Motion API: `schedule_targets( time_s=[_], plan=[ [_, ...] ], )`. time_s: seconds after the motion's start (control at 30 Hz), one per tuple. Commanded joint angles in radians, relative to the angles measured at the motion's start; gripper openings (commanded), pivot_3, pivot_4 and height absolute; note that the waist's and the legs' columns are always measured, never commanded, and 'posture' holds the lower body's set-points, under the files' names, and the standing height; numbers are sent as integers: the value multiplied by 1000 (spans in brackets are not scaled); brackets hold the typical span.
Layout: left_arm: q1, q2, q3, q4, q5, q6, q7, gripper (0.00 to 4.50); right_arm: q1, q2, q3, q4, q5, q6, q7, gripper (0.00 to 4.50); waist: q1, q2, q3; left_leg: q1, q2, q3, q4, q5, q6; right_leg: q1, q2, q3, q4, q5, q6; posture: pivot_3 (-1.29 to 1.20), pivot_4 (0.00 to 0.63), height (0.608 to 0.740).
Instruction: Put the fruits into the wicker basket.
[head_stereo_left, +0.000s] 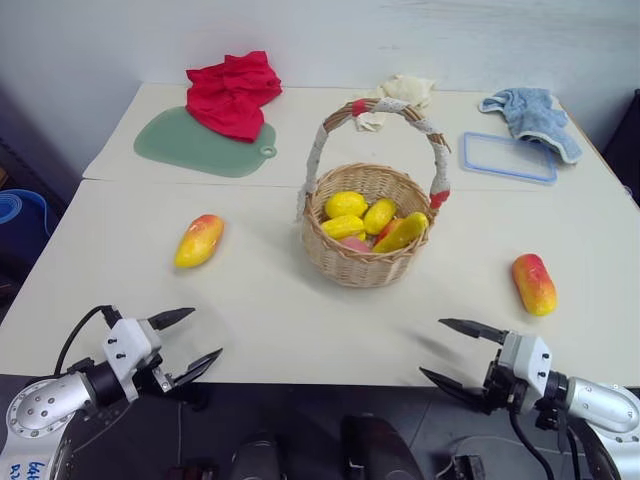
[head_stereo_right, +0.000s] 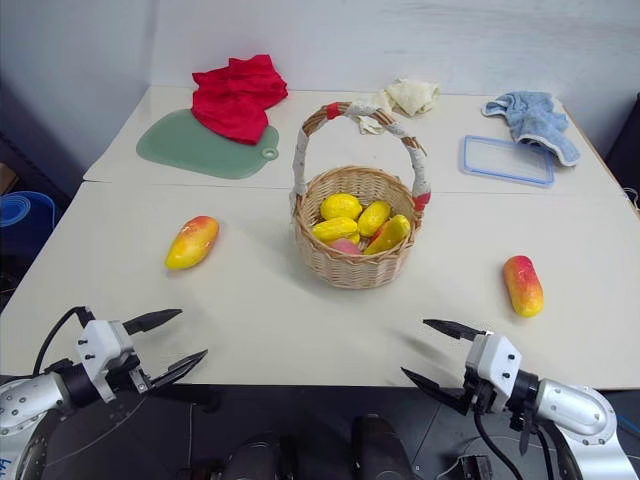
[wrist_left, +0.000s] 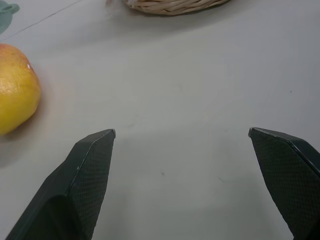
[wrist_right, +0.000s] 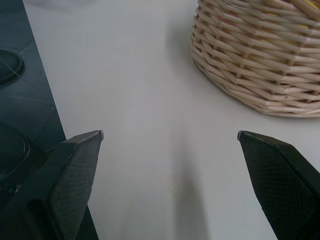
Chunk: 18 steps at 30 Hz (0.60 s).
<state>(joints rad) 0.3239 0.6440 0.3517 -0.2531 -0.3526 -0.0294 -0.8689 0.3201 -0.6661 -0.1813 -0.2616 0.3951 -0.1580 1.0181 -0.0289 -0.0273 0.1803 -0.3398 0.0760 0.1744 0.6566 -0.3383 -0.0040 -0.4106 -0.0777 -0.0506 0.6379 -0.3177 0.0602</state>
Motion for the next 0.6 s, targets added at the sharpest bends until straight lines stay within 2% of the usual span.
schedule_targets(
  time_s=[0.03, 0.3, 0.37, 0.5, 0.6],
  plan=[
    [-9, -2, 14, 3, -3, -27, 5, 4500, -4, -5, -27, 8, 9, -34, 11, 4455, 0, 0, 0, 0, 0, 0, 0, 0, 0, 0, 0, 0, 0, 0, 0, 0, 150, 740],
    [-8, 5, 14, -8, -39, 12, -10, 4500, -16, 0, -9, 35, 8, -58, 26, 4455, 0, 0, 0, 0, 0, 0, 0, 0, 0, 0, 0, 0, 0, 0, 0, 0, 150, 740],
    [-12, 8, 21, -15, -69, 37, -18, 4500, -21, 4, 2, -12, 59, 18, 15, 4455, 0, 0, 0, 0, 0, 0, 0, 0, 0, 0, 0, 0, 0, 0, 0, 0, 150, 740],
    [23, 79, 66, -54, -190, 250, -44, 4500, -61, 30, 46, -116, 135, 40, 33, 4455, -3, 0, 0, 0, 1, 0, 0, 0, 0, 0, 0, 0, 0, 0, 0, 0, 150, 740],
    [51, 120, 168, -48, -296, 418, -19, 4500, -108, 39, 63, -207, 202, 152, -38, 4455, -4, 1, 0, 0, 2, 0, 0, 0, -1, -1, 1, 0, 1, 0, 0, 0, 150, 740]
  ],
)
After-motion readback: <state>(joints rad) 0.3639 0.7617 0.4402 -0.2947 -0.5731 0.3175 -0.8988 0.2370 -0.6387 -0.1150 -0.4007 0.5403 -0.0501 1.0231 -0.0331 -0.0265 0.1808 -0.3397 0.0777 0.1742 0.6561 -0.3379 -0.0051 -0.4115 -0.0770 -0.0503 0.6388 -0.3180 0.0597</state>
